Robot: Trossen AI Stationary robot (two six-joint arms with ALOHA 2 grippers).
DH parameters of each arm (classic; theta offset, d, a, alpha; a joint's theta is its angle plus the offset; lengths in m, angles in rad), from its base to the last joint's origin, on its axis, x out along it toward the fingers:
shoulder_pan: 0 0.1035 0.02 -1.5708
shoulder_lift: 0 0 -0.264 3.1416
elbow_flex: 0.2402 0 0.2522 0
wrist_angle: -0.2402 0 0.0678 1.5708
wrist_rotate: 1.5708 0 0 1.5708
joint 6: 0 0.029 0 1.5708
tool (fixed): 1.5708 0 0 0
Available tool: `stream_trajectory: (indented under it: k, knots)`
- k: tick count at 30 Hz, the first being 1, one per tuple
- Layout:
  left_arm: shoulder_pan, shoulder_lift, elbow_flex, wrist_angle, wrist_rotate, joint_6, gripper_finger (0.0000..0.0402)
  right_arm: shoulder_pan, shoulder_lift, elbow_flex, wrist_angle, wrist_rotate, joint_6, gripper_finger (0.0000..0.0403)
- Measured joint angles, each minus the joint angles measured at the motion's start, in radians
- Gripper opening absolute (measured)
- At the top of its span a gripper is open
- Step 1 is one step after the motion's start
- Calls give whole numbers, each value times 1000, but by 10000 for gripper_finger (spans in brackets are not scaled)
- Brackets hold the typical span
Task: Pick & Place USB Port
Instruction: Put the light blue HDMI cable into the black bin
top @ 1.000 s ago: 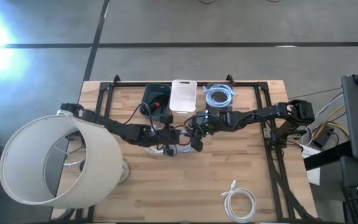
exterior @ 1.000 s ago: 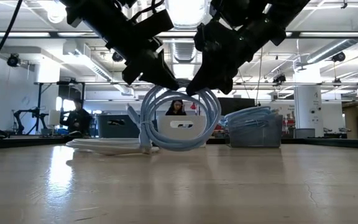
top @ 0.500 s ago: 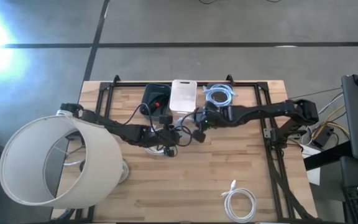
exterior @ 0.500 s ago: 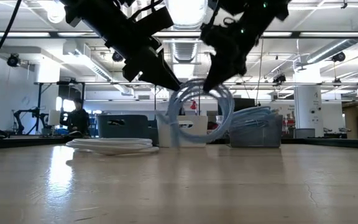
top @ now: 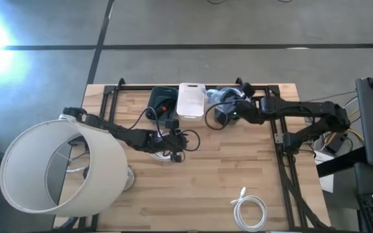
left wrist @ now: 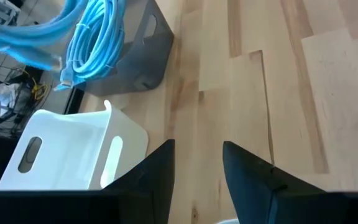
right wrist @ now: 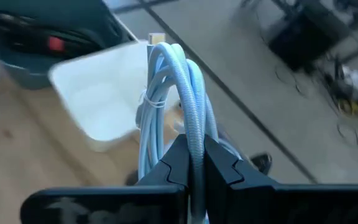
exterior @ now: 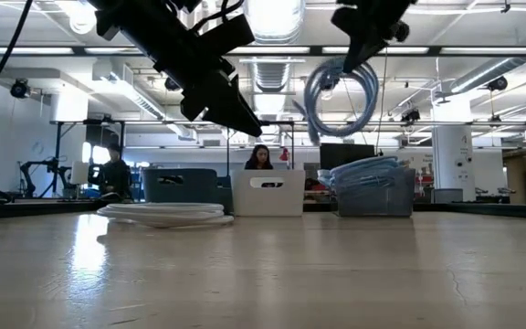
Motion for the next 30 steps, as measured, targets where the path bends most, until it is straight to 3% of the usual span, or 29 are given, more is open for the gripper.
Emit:
stream_trajectory:
  k: [10, 15, 17, 22, 30]
  knots:
    - [0, 0, 0, 0, 0, -12, 138, -177, -21, -269, 46, -36, 221, 13]
    - [0, 0, 0, 0, 0, -12, 138, -241, 0, -411, 174, -171, 230, 14]
    - [0, 0, -1, 0, 0, -12, 138, -250, 4, -445, 214, -179, 226, 20]
    - [0, 0, -1, 0, 0, -10, 138, -250, -17, -454, 207, -124, 223, 37]
    - [0, 0, -1, -1, 0, -9, 138, -250, -58, -370, 150, -159, 144, 68]
